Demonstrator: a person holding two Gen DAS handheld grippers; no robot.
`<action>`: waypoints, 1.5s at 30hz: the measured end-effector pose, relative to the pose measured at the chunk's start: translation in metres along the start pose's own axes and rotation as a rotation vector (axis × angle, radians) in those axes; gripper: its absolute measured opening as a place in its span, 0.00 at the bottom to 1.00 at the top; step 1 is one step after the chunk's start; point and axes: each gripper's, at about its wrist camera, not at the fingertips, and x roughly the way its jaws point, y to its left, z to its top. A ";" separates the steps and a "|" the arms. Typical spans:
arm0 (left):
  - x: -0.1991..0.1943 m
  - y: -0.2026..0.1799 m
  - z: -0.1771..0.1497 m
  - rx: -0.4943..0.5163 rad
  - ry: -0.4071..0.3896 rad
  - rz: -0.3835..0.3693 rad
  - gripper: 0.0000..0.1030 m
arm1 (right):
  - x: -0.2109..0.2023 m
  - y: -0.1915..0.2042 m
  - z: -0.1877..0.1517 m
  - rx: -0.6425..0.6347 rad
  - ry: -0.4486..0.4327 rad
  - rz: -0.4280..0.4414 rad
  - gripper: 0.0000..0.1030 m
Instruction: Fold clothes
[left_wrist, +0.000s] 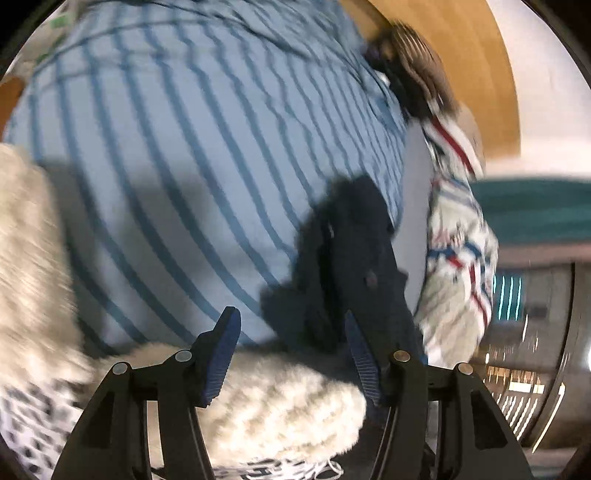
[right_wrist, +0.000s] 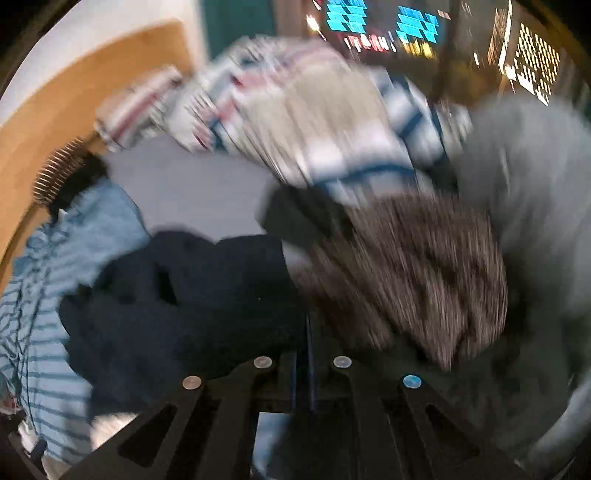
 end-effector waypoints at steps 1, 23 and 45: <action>0.006 -0.008 -0.004 0.030 0.021 -0.001 0.58 | 0.009 -0.001 -0.003 0.012 0.042 0.013 0.05; 0.024 -0.019 0.001 0.108 0.052 0.088 0.58 | 0.045 0.172 -0.021 -0.584 0.084 0.125 0.19; 0.009 -0.020 -0.009 -0.075 0.152 -0.576 0.65 | -0.132 0.256 -0.104 -0.913 -0.114 0.513 0.09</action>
